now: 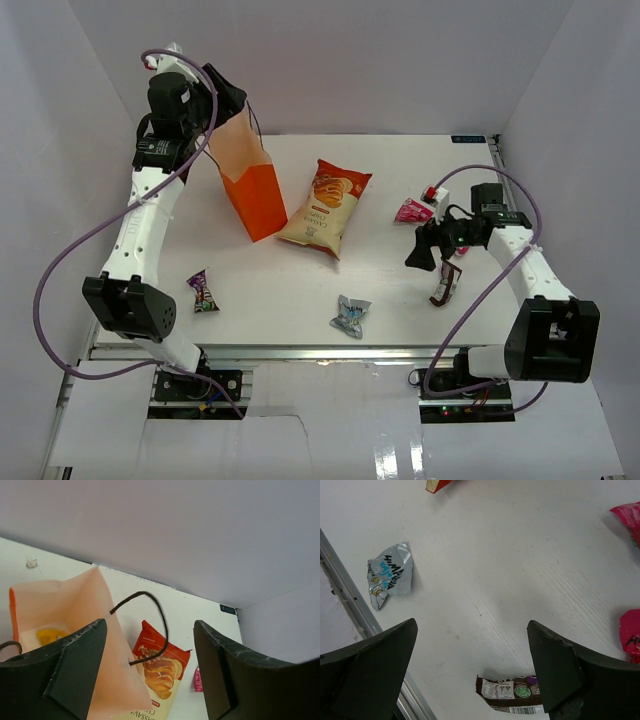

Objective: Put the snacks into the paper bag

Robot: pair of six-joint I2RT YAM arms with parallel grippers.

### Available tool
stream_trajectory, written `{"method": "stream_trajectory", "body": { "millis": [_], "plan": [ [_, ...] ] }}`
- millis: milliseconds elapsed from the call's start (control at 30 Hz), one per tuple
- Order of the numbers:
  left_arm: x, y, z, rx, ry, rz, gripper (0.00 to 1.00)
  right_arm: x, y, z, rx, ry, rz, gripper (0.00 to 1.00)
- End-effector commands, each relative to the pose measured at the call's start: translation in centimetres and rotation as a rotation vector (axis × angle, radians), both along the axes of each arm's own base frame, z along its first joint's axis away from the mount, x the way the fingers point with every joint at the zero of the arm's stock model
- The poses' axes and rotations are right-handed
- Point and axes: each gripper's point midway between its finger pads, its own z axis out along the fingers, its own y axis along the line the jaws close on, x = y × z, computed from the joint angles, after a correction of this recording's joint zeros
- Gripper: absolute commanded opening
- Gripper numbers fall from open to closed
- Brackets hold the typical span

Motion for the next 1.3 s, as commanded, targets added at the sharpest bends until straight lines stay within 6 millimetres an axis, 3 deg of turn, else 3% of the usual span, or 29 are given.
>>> {"method": "stream_trajectory", "body": {
  "millis": [0, 100, 133, 233, 267, 400, 533, 667, 833, 1133, 1267],
  "plan": [
    [-2.7, -1.3, 5.7, 0.020, -0.146, -0.112, 0.81, -0.9, 2.1, 0.3, -0.033, 0.057, 0.042, 0.97],
    [-6.0, -2.3, 6.9, 0.051, -0.199, -0.216, 0.84, -3.1, 5.2, -0.6, -0.097, 0.098, 0.160, 1.00],
    [-7.1, -2.5, 7.0, 0.059, -0.209, -0.239, 0.85, -4.7, 7.0, -1.0, -0.112, 0.098, 0.247, 1.00],
    [-11.7, -1.5, 6.9, 0.102, -0.247, -0.229, 0.89, -6.4, 9.7, -2.4, -0.185, 0.063, 0.338, 1.00],
    [-12.9, -1.1, 6.7, 0.123, -0.256, -0.219, 0.91, -6.5, 10.2, -3.0, -0.211, 0.095, 0.296, 1.00],
    [-19.3, 1.9, 4.2, 0.141, -0.236, -0.100, 0.98, -6.5, 12.8, -4.4, -0.344, 0.065, 0.224, 0.96],
    [-22.8, 4.8, -0.2, 0.115, -0.144, 0.042, 0.98, -7.3, 15.3, -4.7, -0.327, 0.089, 0.167, 0.96],
    [-25.0, 6.0, -5.9, 0.057, 0.004, 0.116, 0.98, -8.5, 16.1, -6.4, -0.400, 0.089, 0.170, 0.97],
    [-26.2, 5.4, -10.3, -0.024, 0.082, 0.111, 0.98, -8.3, 14.8, -9.0, -0.572, 0.023, 0.139, 0.96],
    [-26.8, 5.1, -12.1, -0.037, 0.124, 0.096, 0.98, -10.4, 14.5, -12.3, -0.675, 0.090, 0.202, 0.93],
    [-26.9, 5.0, -13.1, -0.050, 0.143, 0.096, 0.98, -10.7, 13.9, -13.3, -0.711, 0.119, 0.203, 0.86]
  ]
}}
